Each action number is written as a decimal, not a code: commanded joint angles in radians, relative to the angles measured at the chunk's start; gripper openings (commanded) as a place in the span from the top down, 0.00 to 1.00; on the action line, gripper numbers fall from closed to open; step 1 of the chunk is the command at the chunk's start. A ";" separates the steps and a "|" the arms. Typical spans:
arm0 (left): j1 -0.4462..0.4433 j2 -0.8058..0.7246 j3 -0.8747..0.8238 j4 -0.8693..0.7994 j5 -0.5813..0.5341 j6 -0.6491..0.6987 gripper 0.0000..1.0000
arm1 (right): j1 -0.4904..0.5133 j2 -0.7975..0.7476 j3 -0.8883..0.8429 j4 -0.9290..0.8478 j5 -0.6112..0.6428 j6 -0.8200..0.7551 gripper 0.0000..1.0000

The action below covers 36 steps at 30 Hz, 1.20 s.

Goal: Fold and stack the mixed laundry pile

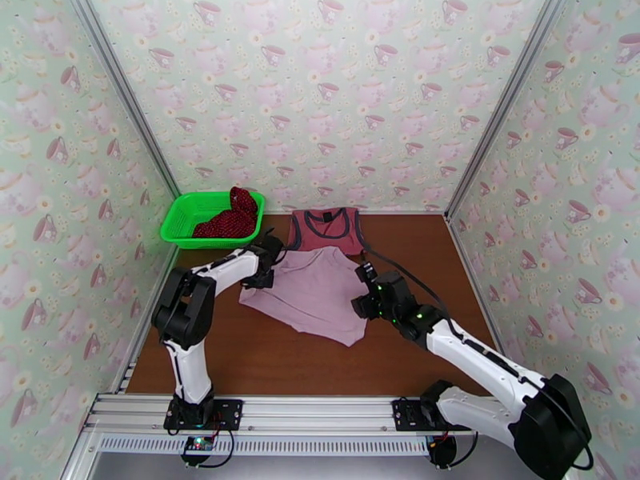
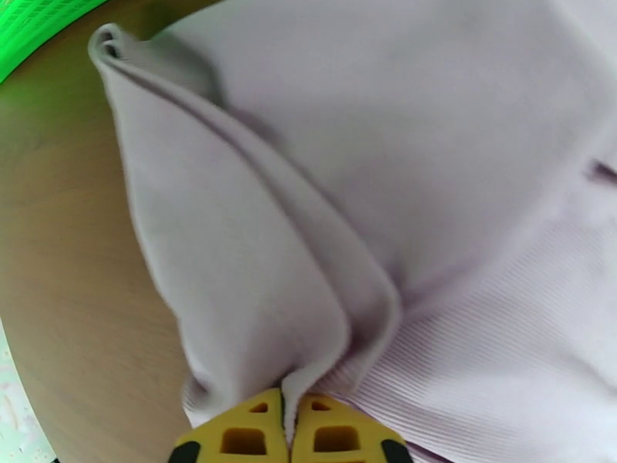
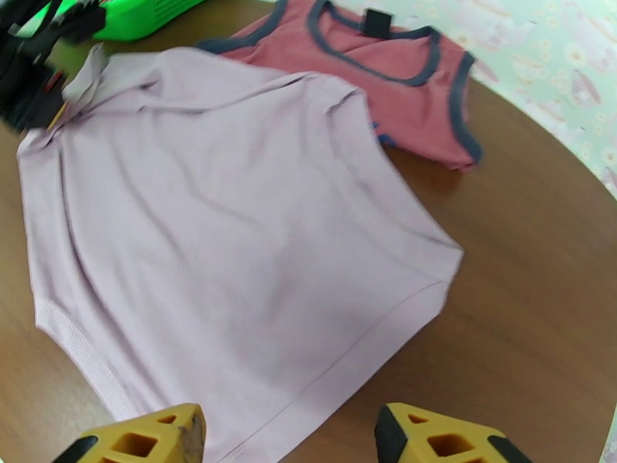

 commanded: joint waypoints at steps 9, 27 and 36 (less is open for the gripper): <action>0.117 -0.418 -0.126 -0.056 0.038 -0.136 1.00 | 0.348 0.216 0.078 -0.210 0.071 -0.166 0.32; 0.253 -0.538 -0.303 0.028 0.158 -0.170 1.00 | 0.351 0.236 0.075 -0.465 0.135 -0.868 0.34; 0.276 -0.561 -0.350 0.067 0.214 -0.154 1.00 | 0.299 0.332 0.053 -0.253 0.089 -0.923 0.41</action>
